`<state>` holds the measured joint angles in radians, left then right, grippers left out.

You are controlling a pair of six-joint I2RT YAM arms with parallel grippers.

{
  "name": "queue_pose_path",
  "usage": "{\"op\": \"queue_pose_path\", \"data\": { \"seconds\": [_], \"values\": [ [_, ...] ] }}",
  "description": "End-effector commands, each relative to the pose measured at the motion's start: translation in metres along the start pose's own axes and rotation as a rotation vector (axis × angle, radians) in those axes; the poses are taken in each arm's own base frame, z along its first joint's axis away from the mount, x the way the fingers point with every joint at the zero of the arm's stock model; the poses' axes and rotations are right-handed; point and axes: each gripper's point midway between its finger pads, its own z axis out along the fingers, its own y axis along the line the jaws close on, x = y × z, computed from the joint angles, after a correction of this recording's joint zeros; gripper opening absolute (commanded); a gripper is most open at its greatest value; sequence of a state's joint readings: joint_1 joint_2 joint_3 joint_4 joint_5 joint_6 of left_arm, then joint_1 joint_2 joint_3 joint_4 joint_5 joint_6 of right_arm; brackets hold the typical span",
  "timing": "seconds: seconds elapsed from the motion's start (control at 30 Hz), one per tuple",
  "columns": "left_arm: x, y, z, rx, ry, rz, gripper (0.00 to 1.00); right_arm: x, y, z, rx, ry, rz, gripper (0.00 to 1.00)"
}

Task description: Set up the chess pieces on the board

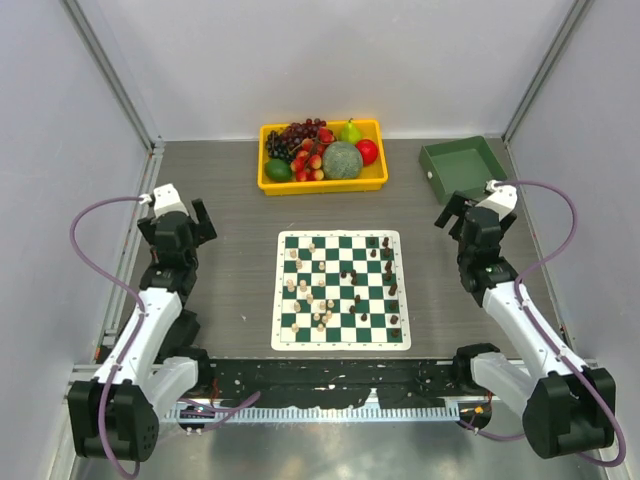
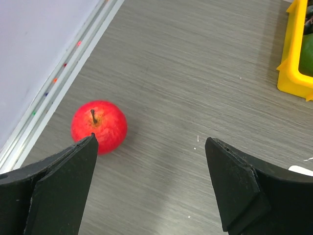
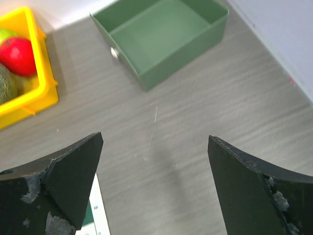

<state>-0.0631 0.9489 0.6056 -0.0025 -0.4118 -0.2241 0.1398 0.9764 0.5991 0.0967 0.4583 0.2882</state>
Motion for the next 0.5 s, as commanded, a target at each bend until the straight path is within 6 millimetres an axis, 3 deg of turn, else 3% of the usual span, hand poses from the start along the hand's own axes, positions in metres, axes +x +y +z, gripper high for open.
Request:
{"op": "queue_pose_path", "data": {
  "seconds": [0.0,0.17,0.27,0.37,0.47],
  "values": [
    [-0.032,0.008,-0.015,-0.069,0.007,-0.134,0.99,0.003,0.002,-0.020,-0.025,0.081,0.048,0.95],
    [-0.016,-0.010,-0.023,0.018,0.163,-0.114,0.99,-0.001,0.020,-0.040,-0.144,0.152,0.049,0.95],
    [0.023,0.015,-0.038,-0.190,0.338,-0.238,0.99,-0.010,0.029,-0.042,-0.165,0.196,0.040,0.95],
    [0.029,0.003,-0.042,-0.095,0.423,-0.155,0.99,-0.027,0.043,-0.038,-0.200,0.175,0.086,0.96],
    [0.026,-0.007,-0.064,0.007,0.467,-0.149,0.99,-0.049,0.058,-0.044,-0.263,0.147,0.124,0.95]
  ]
}}
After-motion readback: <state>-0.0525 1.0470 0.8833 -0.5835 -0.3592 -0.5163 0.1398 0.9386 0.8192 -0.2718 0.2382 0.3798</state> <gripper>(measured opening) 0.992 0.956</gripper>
